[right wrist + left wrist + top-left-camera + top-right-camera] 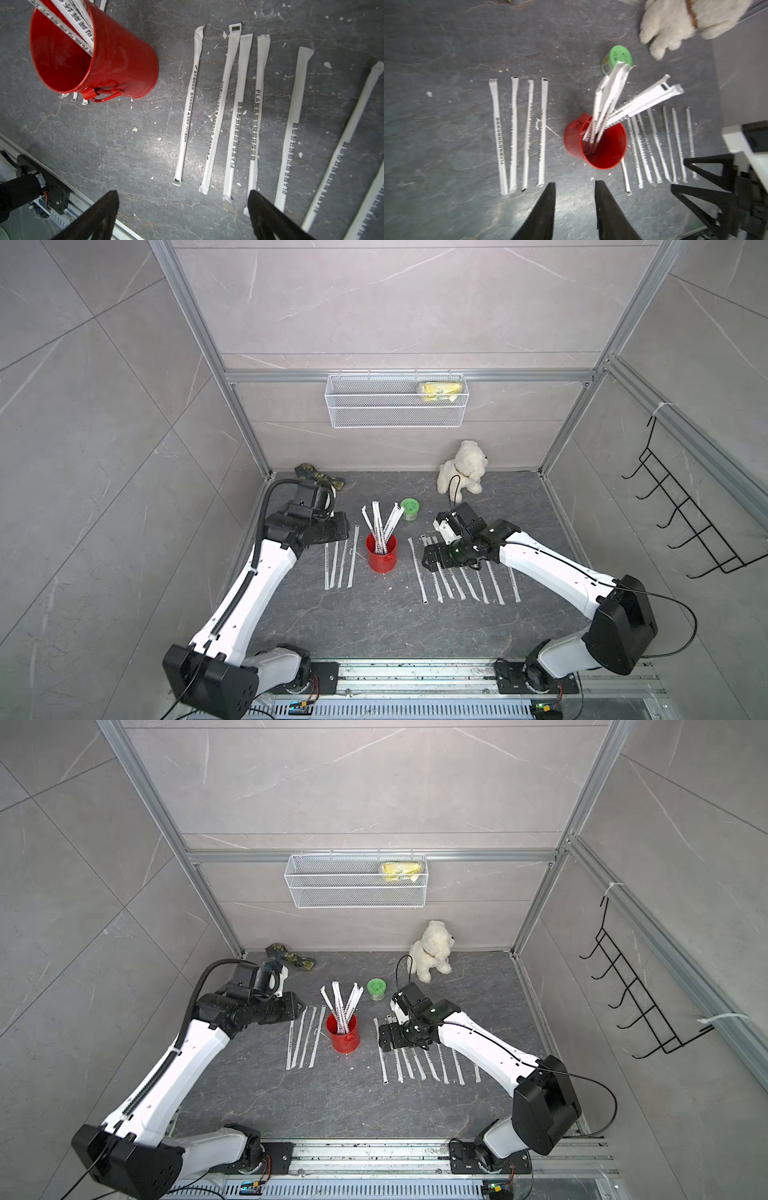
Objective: Take the straws out of the storage container
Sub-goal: Pick up the straw from the container.
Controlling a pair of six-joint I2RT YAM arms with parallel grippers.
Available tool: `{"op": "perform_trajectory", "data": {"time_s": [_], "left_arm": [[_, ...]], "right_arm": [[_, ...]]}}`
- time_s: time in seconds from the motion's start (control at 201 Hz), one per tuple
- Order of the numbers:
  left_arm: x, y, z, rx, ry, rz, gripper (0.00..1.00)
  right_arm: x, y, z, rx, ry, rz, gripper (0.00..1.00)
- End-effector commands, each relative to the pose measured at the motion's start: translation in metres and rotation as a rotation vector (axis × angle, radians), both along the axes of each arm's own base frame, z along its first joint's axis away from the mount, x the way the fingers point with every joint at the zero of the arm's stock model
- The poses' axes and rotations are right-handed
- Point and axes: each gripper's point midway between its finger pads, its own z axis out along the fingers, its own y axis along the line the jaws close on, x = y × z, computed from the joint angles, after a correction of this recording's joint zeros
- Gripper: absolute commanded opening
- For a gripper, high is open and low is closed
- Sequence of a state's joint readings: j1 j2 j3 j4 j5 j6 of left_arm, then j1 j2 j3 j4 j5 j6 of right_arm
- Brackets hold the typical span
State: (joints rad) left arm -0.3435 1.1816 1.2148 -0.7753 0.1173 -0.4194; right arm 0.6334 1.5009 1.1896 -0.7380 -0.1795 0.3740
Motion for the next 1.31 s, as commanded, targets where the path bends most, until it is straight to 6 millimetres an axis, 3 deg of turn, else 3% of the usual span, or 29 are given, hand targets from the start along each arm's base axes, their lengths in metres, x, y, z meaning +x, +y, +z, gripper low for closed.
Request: {"op": "perform_trajectory", "data": {"time_s": [0.0,0.144,0.373,0.538,0.876,1.15,1.309], "left_arm": [[0.011,-0.021,0.011,-0.132,-0.092,-0.014,0.43],[0.013,-0.031,-0.014,-0.165,-0.068,-0.025,0.5],[0.029,-0.044,-0.034,-0.166,-0.053,-0.03,0.68],[0.041,-0.047,-0.046,-0.14,-0.046,-0.02,0.69],[0.061,-0.057,-0.064,-0.131,-0.019,-0.01,0.59],[0.072,-0.065,-0.067,-0.13,-0.013,-0.009,0.43],[0.075,-0.066,-0.072,-0.115,0.004,-0.009,0.41]], "right_arm": [[0.002,-0.001,0.013,0.018,-0.01,-0.027,1.0],[0.002,0.001,0.013,0.033,-0.01,-0.034,1.0],[-0.002,-0.003,0.009,0.014,-0.004,-0.031,1.0],[-0.003,-0.006,0.007,0.002,-0.005,-0.029,1.0],[0.002,-0.006,0.002,-0.016,-0.007,-0.024,1.0],[0.003,-0.006,0.001,-0.027,-0.012,-0.02,1.0],[0.004,-0.006,0.002,-0.023,-0.016,-0.02,1.0]]}}
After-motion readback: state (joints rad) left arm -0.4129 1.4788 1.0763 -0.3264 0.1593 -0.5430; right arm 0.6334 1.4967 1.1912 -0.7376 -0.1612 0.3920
